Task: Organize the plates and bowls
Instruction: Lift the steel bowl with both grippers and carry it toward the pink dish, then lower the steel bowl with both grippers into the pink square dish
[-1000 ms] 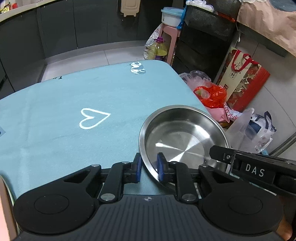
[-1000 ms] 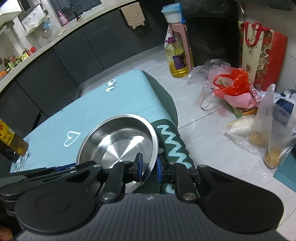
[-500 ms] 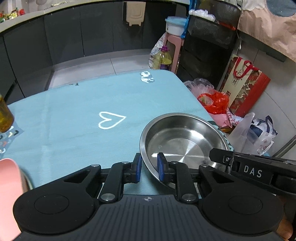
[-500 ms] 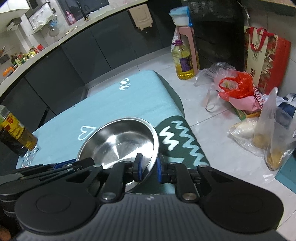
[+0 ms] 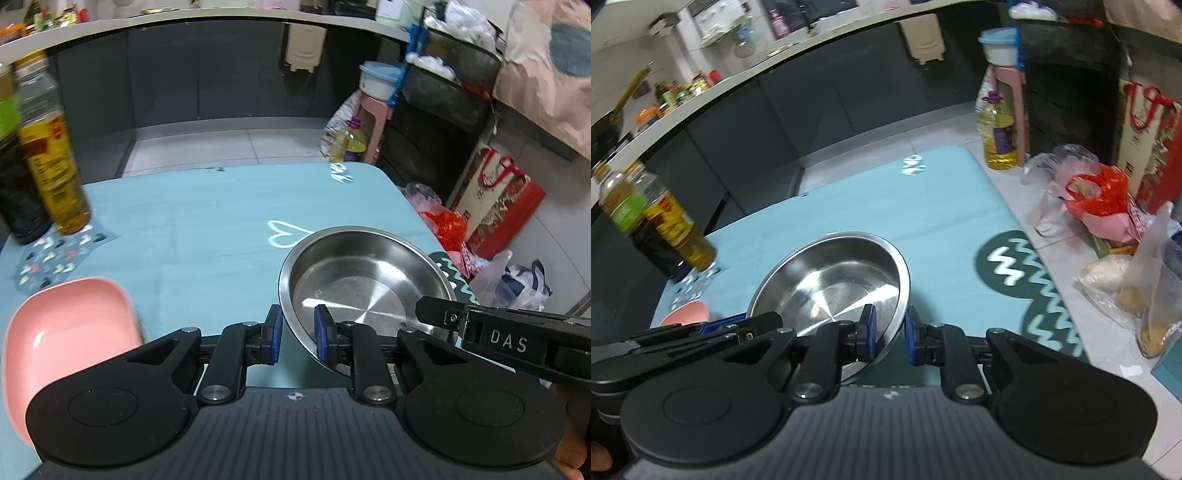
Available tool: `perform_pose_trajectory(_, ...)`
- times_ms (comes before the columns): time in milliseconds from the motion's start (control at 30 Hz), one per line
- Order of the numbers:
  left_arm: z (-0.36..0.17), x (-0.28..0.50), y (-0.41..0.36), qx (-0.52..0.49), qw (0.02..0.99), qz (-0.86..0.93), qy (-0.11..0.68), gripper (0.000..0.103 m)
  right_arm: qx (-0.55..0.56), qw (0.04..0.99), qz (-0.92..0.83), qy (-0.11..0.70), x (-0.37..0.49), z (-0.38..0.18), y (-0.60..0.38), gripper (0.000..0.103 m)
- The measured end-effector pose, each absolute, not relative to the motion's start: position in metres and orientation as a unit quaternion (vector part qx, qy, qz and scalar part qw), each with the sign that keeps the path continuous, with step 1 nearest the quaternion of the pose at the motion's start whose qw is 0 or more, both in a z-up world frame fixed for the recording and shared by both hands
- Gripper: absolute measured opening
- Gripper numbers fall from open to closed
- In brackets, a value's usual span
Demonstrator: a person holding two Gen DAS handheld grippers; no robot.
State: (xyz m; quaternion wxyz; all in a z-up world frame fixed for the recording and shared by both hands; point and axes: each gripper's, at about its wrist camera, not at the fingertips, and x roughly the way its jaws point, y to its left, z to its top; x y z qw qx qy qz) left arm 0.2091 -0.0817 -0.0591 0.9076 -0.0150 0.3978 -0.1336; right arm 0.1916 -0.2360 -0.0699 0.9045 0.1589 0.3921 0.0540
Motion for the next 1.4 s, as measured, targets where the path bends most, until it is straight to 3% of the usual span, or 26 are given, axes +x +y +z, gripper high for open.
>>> perform_pose_trajectory(767,-0.047,0.159,0.071,-0.086,0.928,-0.036,0.361,0.020,0.061,0.898,0.170,0.400,0.198,-0.050,-0.092,0.010)
perform_pose_trajectory(1400,-0.078,0.161,0.102,-0.095,0.919,-0.016,0.383,0.020,0.030,0.880,0.180,0.438,0.204,-0.070,-0.052,0.010)
